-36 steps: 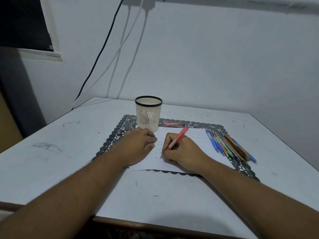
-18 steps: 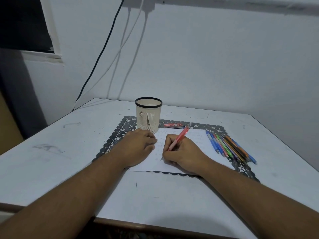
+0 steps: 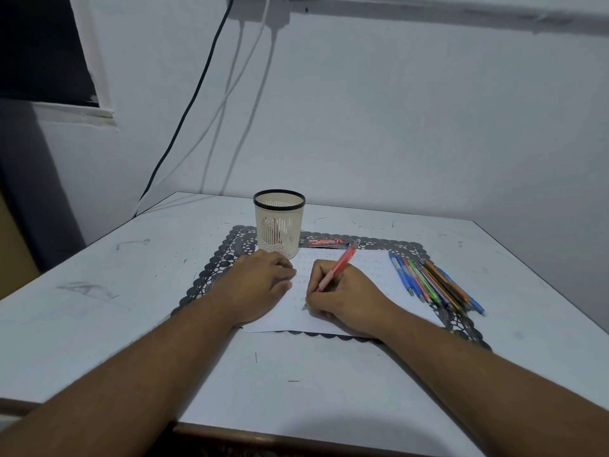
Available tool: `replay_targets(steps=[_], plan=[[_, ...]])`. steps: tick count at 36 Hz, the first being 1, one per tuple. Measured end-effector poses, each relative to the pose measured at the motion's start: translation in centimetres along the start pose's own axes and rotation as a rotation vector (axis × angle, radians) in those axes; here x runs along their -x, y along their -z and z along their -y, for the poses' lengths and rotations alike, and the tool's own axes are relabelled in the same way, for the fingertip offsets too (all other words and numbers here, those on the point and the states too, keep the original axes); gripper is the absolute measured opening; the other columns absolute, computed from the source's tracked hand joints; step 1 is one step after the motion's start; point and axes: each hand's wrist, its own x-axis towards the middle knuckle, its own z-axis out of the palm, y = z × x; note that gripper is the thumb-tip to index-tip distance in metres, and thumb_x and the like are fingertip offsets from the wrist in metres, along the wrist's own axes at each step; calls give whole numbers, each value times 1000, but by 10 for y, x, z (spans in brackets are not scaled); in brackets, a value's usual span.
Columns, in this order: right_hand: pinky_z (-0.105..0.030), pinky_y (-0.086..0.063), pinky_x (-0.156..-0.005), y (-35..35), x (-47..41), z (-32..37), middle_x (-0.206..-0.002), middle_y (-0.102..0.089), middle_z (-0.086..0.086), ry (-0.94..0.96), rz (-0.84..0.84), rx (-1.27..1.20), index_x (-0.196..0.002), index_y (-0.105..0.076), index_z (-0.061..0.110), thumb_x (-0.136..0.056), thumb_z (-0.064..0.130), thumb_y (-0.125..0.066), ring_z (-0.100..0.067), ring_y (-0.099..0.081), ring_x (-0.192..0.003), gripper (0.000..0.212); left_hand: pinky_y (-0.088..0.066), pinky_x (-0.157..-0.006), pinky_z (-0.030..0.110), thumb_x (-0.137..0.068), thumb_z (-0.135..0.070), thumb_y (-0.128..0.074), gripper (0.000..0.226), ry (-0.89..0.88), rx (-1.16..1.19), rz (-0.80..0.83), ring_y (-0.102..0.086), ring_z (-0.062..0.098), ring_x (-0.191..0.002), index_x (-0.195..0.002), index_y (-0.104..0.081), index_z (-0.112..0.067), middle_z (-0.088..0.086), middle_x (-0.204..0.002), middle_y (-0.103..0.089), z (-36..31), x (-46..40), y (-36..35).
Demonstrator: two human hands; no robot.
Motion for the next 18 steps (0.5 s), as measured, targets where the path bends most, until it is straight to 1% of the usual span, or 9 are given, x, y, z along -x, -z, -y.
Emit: replay_targets(steps=[2,4,8,11,14,18], plan=[[-35,-49,-61,3,1,0,-68,-62,-12,-5,-34,-36,-77,-62,4,-86,-8,-65,-16,-58,-58,15,-42,-104,44,-94,-49,-38,50,-4,0,1,-49,11,-123,-129,-69,-32,-17,-131,-61,0,0,0],[-33,-50,-61,6,3,-1,-68,-63,-10,-2,-63,-23,-78,-62,2,-87,-8,-64,-13,-59,-58,13,-42,-103,44,-94,-49,-38,50,-6,-2,0,-49,10,-123,-129,-69,-32,-18,-130,-60,1,0,0],[-34,-50,-62,6,4,-1,-67,-63,-8,4,-48,7,-75,-61,6,-86,-8,-65,-13,-59,-57,18,-40,-101,40,-98,-45,-42,43,-10,-13,-3,-49,11,-123,-128,-69,-32,-17,-131,-60,1,-1,-1],[-34,-51,-64,4,3,-1,-68,-65,-6,12,-37,54,-74,-63,9,-85,-5,-68,-14,-59,-61,18,-39,-101,39,-96,-47,-40,46,-6,-15,2,-49,11,-124,-129,-69,-32,-17,-131,-61,1,-1,-1],[-34,-52,-66,5,2,-1,-68,-65,-5,13,-22,70,-74,-63,9,-83,-4,-68,-15,-60,-64,18,-38,-101,38,-101,-43,-46,38,-7,-20,-3,-48,10,-124,-129,-69,-32,-17,-132,-60,2,-1,-2],[-34,-51,-65,5,2,-2,-69,-64,-7,2,-36,70,-74,-62,10,-84,-3,-69,-16,-59,-62,18,-40,-103,42,-95,-49,-38,49,4,-12,17,-49,11,-124,-130,-69,-32,-17,-132,-60,1,-1,-1]])
